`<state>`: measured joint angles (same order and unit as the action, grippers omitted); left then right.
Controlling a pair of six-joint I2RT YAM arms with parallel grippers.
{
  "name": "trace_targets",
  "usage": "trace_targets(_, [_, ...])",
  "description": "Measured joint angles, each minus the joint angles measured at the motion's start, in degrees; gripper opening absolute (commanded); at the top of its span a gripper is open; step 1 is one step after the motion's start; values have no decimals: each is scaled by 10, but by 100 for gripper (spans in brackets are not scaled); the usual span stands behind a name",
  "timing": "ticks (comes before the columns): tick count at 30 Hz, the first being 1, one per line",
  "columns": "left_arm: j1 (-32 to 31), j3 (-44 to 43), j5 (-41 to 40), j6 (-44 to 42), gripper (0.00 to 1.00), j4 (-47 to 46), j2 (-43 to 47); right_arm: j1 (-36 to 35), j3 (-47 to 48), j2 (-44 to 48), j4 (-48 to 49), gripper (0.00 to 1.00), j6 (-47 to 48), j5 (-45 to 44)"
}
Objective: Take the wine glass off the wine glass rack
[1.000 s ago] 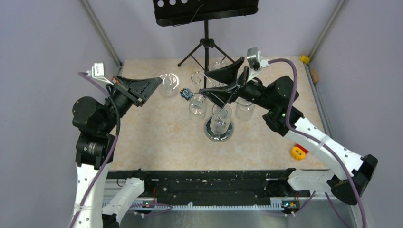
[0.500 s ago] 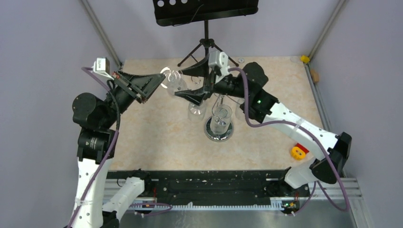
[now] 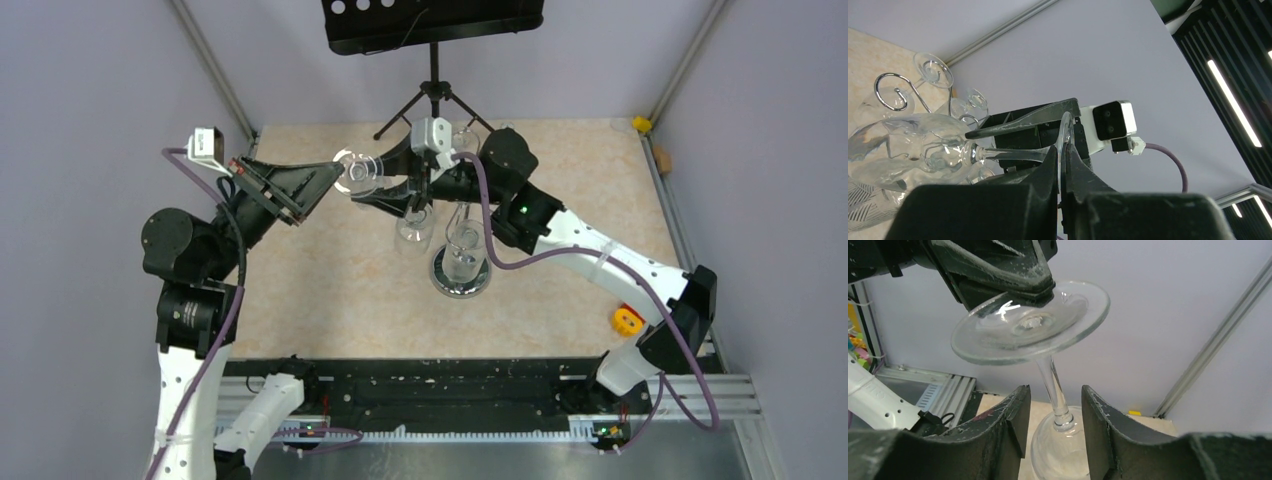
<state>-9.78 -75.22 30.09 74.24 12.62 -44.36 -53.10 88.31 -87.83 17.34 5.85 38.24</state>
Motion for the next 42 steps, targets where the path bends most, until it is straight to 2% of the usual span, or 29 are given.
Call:
trace_targets(5, [0, 0, 0, -2, 0, 7, 0, 0, 12, 0, 7, 33, -15, 5])
trace_targets(11, [0, 0, -4, -1, 0, 11, 1, -3, 15, 0, 17, 0, -25, 8])
trace_targets(12, [0, 0, -7, 2, 0, 11, 1, -4, 15, 0, 17, 0, -24, 10])
trace_targets(14, [0, 0, -10, 9, 13, 11, 3, -7, 15, 0, 16, 0, -21, 10])
trace_targets(15, [0, 0, -11, 9, 26, 12, 4, -8, 15, 0, 18, 0, -21, 9])
trace_targets(17, [1, 0, -12, 9, 60, 8, 6, -9, 14, 0, 26, 0, -32, 7])
trace_targets(18, [1, 0, -12, 3, 70, 5, 7, -10, 14, 0, 31, 0, -41, 3])
trace_targets(21, [0, 0, -15, -2, 81, 3, 16, -12, 1, 0, 82, 0, -75, -21])
trace_targets(32, [0, 18, -69, -46, 87, 8, 69, -12, -91, 30, 279, 0, -187, -188])
trace_targets(42, [0, 54, 3, -72, 86, -40, 49, -12, -138, 119, 383, 0, -372, -382])
